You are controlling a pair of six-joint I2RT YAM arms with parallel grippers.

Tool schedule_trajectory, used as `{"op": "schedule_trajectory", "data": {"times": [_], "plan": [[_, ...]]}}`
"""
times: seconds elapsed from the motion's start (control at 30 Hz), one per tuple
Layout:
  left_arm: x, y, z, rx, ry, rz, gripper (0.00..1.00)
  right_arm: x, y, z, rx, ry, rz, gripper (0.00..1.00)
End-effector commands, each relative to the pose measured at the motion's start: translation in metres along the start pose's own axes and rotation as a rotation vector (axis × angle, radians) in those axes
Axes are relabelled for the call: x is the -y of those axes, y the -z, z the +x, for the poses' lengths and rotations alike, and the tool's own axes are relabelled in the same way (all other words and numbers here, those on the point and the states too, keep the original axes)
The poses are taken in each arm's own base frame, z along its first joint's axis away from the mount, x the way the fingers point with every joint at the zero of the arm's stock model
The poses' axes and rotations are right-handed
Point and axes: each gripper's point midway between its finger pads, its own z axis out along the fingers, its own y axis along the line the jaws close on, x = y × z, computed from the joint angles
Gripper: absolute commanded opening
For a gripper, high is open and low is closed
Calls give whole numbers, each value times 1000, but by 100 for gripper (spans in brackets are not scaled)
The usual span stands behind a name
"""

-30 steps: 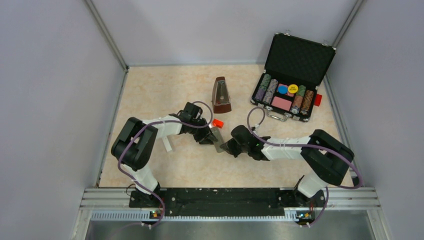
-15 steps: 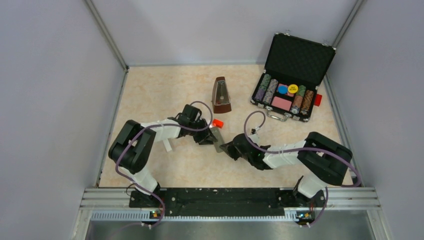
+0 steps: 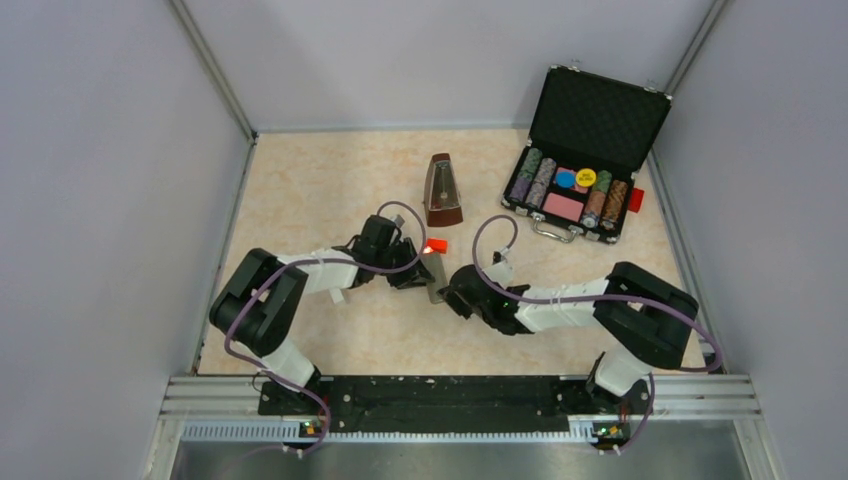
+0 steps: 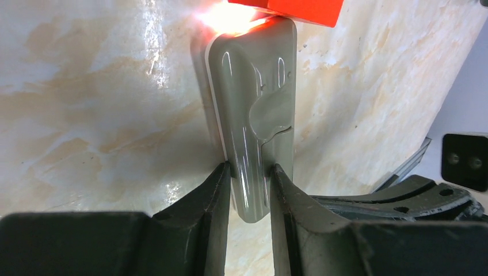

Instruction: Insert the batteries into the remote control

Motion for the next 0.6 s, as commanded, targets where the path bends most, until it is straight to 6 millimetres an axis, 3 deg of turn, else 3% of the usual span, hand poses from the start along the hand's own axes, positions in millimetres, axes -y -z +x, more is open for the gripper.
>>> {"op": "schedule_trajectory", "data": {"times": [0.0,0.1,0.23,0.33,0.57], "plan": [[-46,-17,22,-6,-100,-168,28,53,-29,-26,148,175,223,0],[-51,-16,24,-7,-113,-204,28,55,-29,-27,153,196,246,0],[-70,-17,28,-39,-102,-309,23,44,-22,-29,145,236,235,0],[-82,-17,32,-55,-81,-366,15,16,-8,-33,146,258,152,0],[-94,-17,37,-86,-61,-425,0,-40,33,-48,151,391,-25,28]]}}
